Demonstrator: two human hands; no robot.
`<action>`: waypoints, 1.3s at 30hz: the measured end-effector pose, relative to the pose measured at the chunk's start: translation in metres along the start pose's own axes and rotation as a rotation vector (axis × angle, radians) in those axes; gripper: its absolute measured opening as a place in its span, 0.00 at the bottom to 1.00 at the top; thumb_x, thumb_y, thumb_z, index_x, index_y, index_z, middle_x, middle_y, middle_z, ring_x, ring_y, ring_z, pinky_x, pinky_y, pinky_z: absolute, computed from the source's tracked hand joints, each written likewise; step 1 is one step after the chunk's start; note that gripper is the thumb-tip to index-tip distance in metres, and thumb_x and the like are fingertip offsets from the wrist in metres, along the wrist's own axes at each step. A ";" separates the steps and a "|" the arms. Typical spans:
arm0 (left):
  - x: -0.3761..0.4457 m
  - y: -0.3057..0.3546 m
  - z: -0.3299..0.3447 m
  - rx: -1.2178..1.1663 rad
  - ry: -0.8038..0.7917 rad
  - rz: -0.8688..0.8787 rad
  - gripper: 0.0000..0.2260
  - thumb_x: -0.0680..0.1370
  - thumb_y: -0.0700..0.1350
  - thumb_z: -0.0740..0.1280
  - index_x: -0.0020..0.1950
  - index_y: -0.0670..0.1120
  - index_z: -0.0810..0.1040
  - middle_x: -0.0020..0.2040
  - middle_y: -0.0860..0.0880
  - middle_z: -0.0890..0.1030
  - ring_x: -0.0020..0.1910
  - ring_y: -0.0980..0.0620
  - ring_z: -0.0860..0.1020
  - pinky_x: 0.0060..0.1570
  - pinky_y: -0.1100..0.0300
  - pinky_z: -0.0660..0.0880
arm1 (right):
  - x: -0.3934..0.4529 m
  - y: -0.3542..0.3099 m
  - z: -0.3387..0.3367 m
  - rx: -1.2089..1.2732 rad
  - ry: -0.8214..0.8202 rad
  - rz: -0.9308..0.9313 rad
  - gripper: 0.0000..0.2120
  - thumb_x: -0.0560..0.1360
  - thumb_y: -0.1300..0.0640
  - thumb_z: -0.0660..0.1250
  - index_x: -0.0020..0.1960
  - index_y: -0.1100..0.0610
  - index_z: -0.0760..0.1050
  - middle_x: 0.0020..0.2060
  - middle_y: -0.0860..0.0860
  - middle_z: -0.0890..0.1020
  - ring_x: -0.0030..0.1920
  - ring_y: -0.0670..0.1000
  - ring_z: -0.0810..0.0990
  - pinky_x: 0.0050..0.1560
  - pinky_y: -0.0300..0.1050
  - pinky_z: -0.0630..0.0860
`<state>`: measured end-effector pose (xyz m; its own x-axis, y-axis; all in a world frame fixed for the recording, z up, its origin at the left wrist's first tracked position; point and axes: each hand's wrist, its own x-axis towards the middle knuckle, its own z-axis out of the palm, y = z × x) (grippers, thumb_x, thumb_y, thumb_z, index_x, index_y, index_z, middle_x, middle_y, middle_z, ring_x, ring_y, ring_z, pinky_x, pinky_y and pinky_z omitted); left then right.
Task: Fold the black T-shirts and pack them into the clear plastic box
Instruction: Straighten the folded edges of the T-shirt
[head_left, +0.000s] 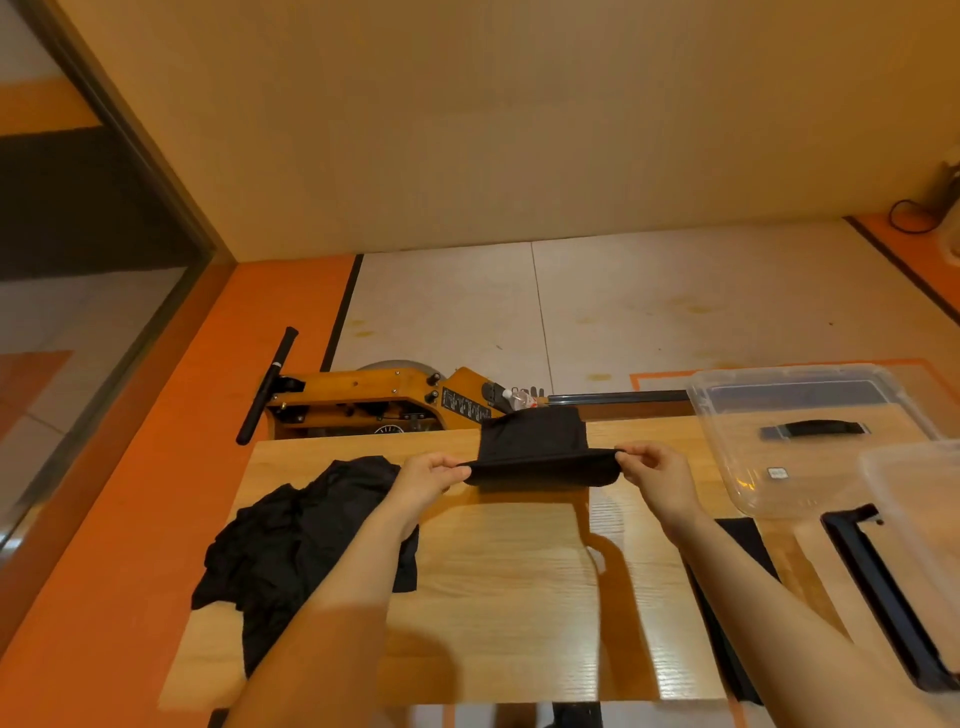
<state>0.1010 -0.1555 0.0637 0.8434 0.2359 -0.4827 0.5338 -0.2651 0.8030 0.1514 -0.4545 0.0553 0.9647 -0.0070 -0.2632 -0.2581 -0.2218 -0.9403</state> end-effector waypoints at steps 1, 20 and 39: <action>-0.003 -0.009 0.004 0.002 -0.007 -0.017 0.05 0.76 0.46 0.71 0.49 0.46 0.83 0.48 0.48 0.81 0.50 0.48 0.77 0.53 0.56 0.73 | -0.006 0.009 -0.002 -0.005 -0.012 0.027 0.05 0.79 0.63 0.65 0.52 0.57 0.79 0.47 0.54 0.82 0.49 0.51 0.79 0.47 0.40 0.74; -0.044 -0.118 0.051 0.130 -0.184 -0.153 0.02 0.76 0.41 0.71 0.47 0.44 0.81 0.42 0.52 0.78 0.45 0.53 0.74 0.47 0.61 0.70 | -0.094 0.124 -0.006 -0.131 0.000 0.292 0.04 0.78 0.63 0.66 0.50 0.58 0.80 0.46 0.53 0.82 0.48 0.51 0.80 0.41 0.38 0.74; -0.032 -0.142 0.067 0.337 -0.362 -0.151 0.03 0.77 0.39 0.69 0.48 0.42 0.82 0.49 0.48 0.81 0.48 0.52 0.78 0.54 0.59 0.76 | -0.108 0.143 0.002 -0.732 -0.194 0.377 0.01 0.76 0.59 0.67 0.46 0.55 0.77 0.43 0.52 0.81 0.44 0.50 0.79 0.48 0.45 0.79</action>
<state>0.0023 -0.1883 -0.0584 0.6907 -0.0284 -0.7226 0.5911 -0.5535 0.5867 0.0099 -0.4831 -0.0514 0.7775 -0.0545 -0.6265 -0.3979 -0.8141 -0.4230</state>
